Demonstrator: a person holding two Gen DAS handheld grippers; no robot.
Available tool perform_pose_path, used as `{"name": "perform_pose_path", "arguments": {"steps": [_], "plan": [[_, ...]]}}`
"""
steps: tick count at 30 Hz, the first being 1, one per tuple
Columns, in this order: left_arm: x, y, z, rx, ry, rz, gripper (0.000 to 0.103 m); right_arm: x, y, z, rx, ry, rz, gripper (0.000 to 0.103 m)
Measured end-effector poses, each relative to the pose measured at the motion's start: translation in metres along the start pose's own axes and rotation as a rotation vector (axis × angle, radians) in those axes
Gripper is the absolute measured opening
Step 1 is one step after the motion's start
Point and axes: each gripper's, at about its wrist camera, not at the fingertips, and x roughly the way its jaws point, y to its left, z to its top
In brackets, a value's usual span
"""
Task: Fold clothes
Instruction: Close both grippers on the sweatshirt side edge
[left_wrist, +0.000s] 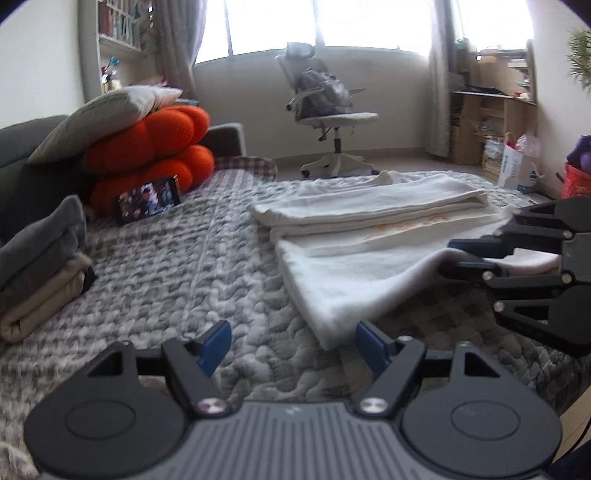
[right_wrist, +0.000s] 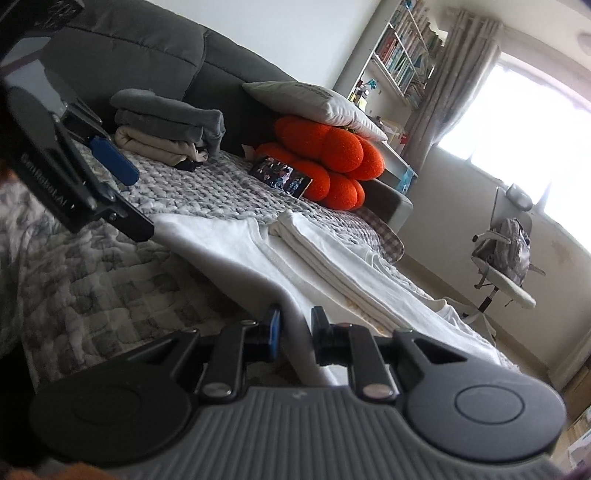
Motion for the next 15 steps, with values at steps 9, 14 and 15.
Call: {"name": "perform_pose_path", "arguments": {"steps": [9, 14, 15], "plan": [[-0.004, -0.022, 0.011, 0.132, -0.08, -0.001, 0.075, 0.0, -0.008, 0.0, 0.065, -0.004, 0.02, 0.017], [0.001, -0.041, 0.013, 0.253, -0.074, -0.024, 0.075, 0.001, -0.011, 0.0, 0.096, -0.004, 0.03, 0.017], [0.002, -0.044, 0.011, 0.268, -0.071, -0.034, 0.075, 0.001, -0.01, 0.0, 0.095, -0.004, 0.03, 0.017]]}}
